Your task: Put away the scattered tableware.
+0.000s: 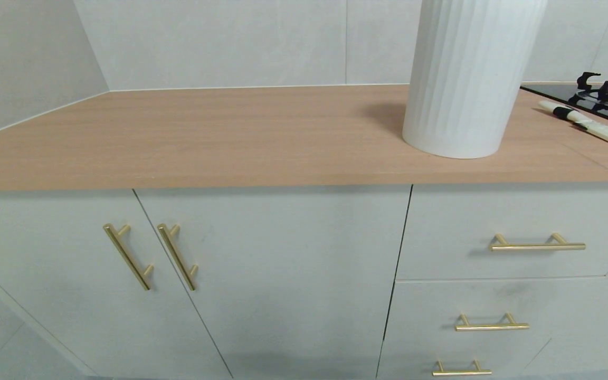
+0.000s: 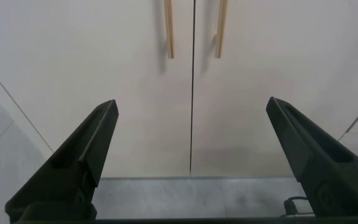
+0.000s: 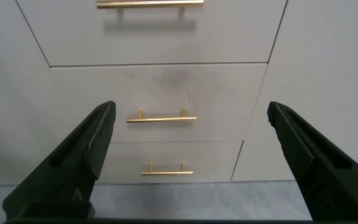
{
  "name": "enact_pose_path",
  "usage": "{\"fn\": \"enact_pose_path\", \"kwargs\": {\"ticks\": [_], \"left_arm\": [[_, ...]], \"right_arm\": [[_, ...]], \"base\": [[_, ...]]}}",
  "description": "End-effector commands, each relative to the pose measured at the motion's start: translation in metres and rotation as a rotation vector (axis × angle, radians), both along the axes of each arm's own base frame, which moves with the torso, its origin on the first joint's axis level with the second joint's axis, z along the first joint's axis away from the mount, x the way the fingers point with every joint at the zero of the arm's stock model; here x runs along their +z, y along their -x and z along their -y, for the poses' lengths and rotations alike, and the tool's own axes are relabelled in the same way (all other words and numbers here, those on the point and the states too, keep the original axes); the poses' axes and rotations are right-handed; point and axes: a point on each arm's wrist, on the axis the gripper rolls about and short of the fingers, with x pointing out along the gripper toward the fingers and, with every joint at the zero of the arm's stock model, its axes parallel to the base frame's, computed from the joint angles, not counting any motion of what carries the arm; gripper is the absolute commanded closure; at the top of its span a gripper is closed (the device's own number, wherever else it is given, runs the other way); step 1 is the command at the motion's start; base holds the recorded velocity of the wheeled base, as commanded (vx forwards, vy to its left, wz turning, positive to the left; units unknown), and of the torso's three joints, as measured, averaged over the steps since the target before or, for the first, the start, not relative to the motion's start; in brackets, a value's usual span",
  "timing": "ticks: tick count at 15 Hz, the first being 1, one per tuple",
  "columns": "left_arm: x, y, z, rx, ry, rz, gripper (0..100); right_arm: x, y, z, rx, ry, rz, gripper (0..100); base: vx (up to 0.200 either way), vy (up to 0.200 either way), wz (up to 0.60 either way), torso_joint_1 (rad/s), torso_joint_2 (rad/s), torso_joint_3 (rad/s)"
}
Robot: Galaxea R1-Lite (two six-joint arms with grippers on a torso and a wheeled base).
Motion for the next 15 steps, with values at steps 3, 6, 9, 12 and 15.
{"fn": "enact_pose_path", "kwargs": {"ticks": [3, 6, 9, 12, 15], "left_arm": [[0.0000, -0.0001, 0.0000, 0.000, 0.000, -0.001, 0], [0.0000, -0.0001, 0.0000, 0.000, 0.000, -0.001, 0], [0.0000, -0.0001, 0.0000, 0.000, 0.000, -0.001, 0], [0.0000, -0.0001, 0.0000, 0.000, 0.000, -0.001, 0], [0.0000, -0.0001, 0.0000, 0.000, 0.000, -0.001, 0]], "right_arm": [[0.0000, -0.0001, 0.0000, 0.000, 0.000, -0.002, 0], [0.0000, -0.0001, 0.0000, 0.000, 0.000, -0.002, 0], [0.0004, 0.0000, 0.0000, 0.000, 0.000, 0.000, 0], [0.0000, -0.0001, 0.0000, 0.000, 0.000, -0.002, 0], [0.0004, 0.0000, 0.0000, 0.000, 0.000, 0.000, 0]], "base": [[0.000, -0.200, 0.00, 0.001, 0.00, 0.006], [0.000, -0.200, 0.00, 0.001, 0.00, 0.001], [-0.133, -0.200, 0.00, 0.002, 0.00, 0.001], [-0.133, -0.133, 0.00, 0.003, 0.00, 0.000], [0.000, 0.000, 0.00, 0.000, 0.00, 0.000]]}}
